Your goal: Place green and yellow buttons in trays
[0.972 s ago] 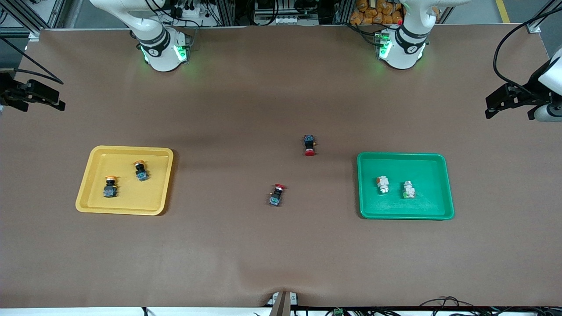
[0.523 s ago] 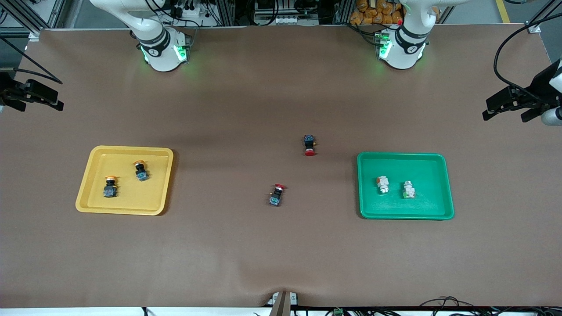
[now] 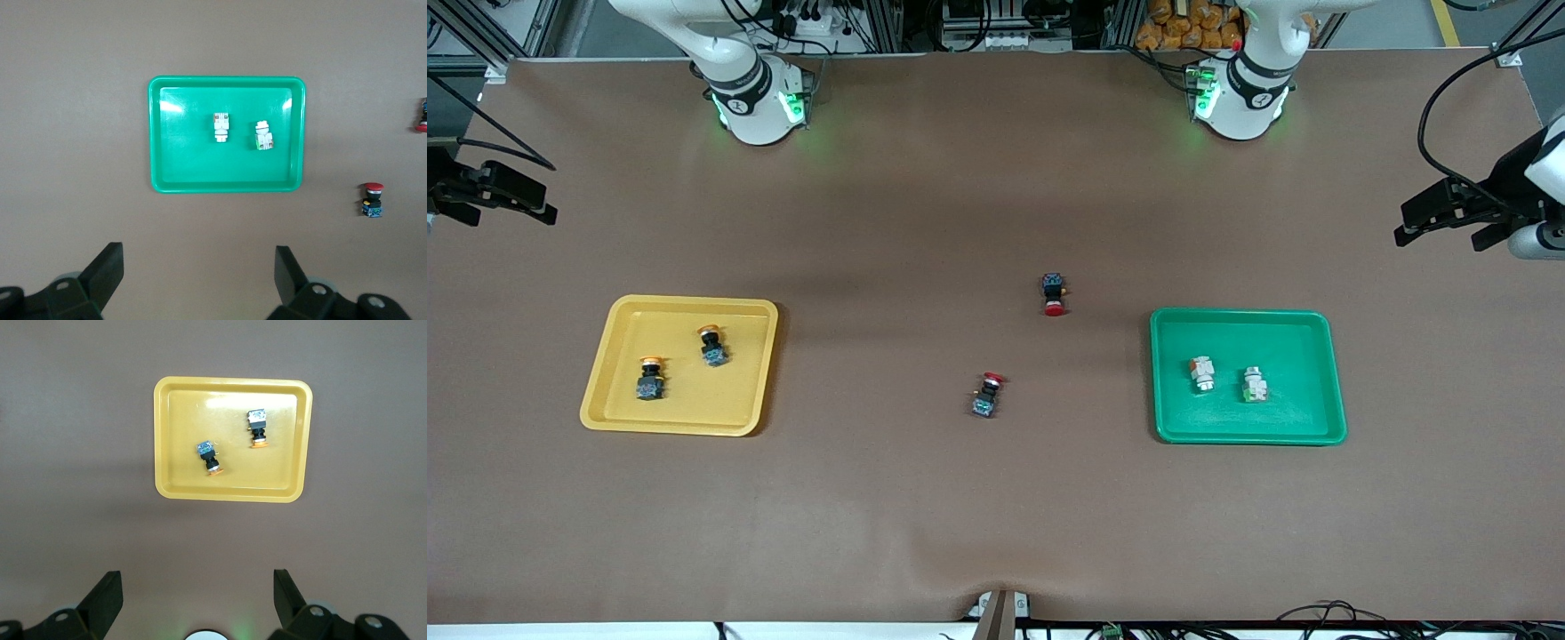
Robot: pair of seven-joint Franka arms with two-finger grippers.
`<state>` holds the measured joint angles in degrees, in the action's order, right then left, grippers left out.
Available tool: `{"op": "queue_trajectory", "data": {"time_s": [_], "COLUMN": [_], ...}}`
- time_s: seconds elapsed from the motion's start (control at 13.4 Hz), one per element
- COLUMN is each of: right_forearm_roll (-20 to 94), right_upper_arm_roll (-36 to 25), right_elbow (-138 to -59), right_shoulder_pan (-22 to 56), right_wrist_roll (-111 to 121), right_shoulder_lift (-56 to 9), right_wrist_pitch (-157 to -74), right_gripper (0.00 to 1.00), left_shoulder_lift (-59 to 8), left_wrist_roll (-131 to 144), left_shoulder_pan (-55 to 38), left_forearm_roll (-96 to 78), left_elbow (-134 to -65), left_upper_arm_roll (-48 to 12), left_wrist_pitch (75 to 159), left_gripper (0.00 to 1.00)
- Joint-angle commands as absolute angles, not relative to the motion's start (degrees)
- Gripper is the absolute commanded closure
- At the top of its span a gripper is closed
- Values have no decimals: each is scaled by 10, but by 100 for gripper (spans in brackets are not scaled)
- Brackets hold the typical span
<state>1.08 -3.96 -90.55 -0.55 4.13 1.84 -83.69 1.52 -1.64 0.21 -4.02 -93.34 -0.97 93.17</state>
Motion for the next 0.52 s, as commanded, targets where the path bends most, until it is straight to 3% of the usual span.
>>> {"op": "queue_trajectory", "data": {"time_s": [0.0, 0.45], "right_forearm_roll": [0, 0], "right_upper_arm_roll": [-32, -33], "right_elbow": [-917, -917], "right_shoulder_pan": [-11, -11], "right_wrist_roll": [35, 35], "right_shoulder_lift": [34, 33], "right_wrist_pitch": [-836, -835], "right_gripper": [0, 0], "left_shoulder_lift": [11, 17], "left_wrist_roll": [-27, -17], "left_shoulder_pan": [2, 3], "left_forearm_roll": [-42, 2], "left_elbow": [-923, -928], "left_upper_arm_roll": [-11, -23], "left_wrist_pitch": [914, 913], "left_gripper": [0, 0]}}
